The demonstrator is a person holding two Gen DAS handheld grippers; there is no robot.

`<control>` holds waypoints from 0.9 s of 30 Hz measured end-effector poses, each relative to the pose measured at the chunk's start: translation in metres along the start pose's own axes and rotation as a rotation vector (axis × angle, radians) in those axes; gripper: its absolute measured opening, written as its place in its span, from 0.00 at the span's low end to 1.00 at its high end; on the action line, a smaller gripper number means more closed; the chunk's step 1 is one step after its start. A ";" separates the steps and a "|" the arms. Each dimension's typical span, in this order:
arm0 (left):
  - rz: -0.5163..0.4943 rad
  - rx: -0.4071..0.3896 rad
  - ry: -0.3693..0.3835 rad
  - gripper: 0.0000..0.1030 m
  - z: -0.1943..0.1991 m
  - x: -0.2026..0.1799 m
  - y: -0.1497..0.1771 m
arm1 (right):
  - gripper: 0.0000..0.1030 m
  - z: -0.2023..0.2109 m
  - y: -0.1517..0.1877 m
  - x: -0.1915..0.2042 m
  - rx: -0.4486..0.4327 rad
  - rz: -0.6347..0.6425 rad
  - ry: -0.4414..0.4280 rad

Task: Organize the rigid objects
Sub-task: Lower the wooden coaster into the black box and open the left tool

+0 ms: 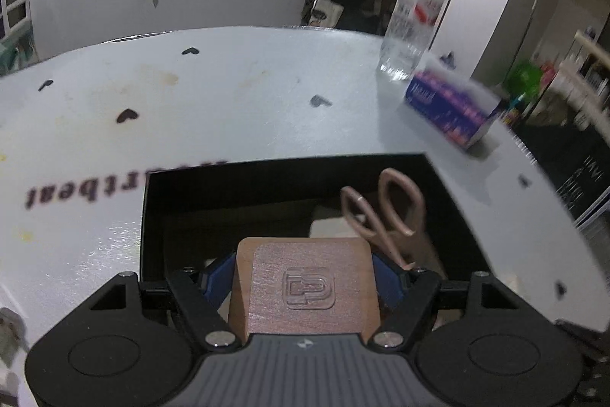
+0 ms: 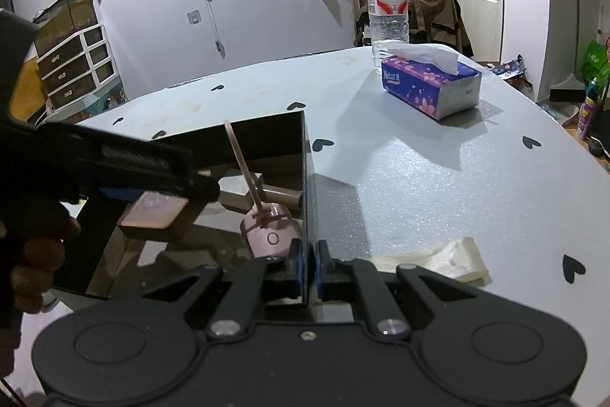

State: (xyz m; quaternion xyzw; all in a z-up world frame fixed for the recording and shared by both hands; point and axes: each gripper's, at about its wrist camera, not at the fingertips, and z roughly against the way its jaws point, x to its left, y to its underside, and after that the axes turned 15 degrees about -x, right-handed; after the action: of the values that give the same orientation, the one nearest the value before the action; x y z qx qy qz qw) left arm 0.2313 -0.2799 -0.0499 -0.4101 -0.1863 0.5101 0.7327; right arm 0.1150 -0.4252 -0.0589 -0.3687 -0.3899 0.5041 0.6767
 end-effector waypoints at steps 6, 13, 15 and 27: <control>0.070 -0.009 0.049 0.88 0.003 0.008 -0.004 | 0.07 0.000 0.000 0.000 0.000 -0.001 -0.001; 0.061 -0.001 0.065 0.88 0.009 0.008 -0.003 | 0.07 0.000 0.000 0.001 0.000 0.000 0.001; 0.055 0.000 0.070 0.89 0.012 0.007 -0.003 | 0.07 0.000 0.000 0.001 0.000 0.001 0.002; 0.013 -0.039 0.092 0.94 0.039 0.005 -0.001 | 0.07 0.001 0.001 0.002 -0.001 0.004 0.014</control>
State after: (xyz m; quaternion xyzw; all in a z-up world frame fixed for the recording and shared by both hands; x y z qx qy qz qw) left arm 0.2069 -0.2591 -0.0265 -0.4485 -0.1595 0.4918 0.7290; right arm 0.1146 -0.4229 -0.0588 -0.3730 -0.3848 0.5026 0.6784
